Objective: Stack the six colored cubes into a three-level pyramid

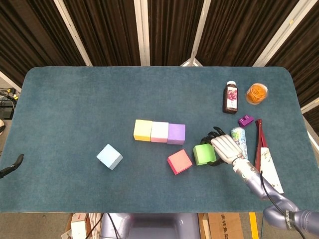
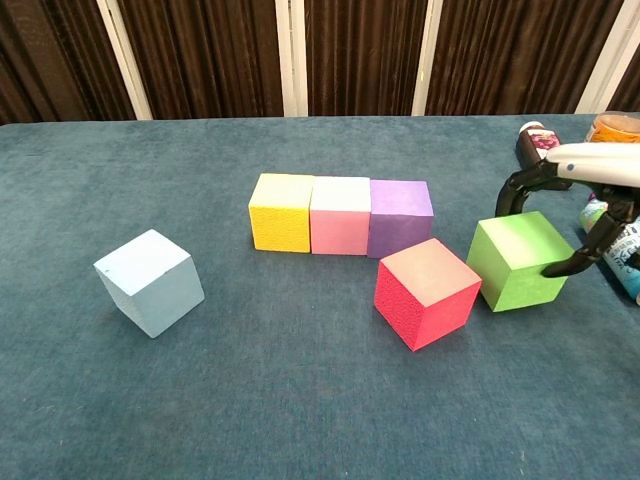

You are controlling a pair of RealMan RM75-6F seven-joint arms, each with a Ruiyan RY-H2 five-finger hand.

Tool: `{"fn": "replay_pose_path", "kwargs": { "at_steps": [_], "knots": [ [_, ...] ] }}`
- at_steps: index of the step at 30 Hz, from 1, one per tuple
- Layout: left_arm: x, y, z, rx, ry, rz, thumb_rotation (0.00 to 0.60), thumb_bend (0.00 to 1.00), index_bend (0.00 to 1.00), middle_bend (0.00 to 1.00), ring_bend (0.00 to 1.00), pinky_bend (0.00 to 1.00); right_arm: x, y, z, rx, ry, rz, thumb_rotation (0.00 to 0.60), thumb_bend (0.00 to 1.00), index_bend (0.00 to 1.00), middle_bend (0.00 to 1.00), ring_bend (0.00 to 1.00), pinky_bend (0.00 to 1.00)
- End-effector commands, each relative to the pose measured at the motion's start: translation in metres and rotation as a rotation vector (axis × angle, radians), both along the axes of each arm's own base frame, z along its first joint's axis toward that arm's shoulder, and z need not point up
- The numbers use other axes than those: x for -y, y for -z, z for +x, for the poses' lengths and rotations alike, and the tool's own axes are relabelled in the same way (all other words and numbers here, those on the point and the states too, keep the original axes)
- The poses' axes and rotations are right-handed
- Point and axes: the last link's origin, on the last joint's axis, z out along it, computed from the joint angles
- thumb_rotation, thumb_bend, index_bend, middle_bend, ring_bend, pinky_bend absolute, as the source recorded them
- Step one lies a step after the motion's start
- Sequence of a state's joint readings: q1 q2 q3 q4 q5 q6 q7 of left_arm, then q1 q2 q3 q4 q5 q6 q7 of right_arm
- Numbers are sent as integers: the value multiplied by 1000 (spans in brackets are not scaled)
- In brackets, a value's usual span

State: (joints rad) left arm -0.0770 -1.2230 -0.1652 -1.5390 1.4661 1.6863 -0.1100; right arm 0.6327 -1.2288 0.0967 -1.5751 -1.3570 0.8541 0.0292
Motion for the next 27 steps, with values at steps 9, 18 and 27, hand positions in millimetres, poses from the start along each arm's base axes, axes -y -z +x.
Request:
{"fn": "replay_pose_path", "kwargs": {
  "at_steps": [9,18,27],
  "knots": [
    [-4,0,-6,-160,-44,38,600,308,119,0,0,0,-1,-61,21,-11,91,-31,600,200,365,411,201,0],
    [-11,1,-14,-265,-167,10,600,308,113,0,0,0,18,-96,80,-2,137,-19,600,200,365,411,201,0],
    [-16,-3,-21,-271,-240,-21,600,308,59,0,0,0,47,-81,138,37,144,-78,600,198,365,411,201,0]
  ]
}}
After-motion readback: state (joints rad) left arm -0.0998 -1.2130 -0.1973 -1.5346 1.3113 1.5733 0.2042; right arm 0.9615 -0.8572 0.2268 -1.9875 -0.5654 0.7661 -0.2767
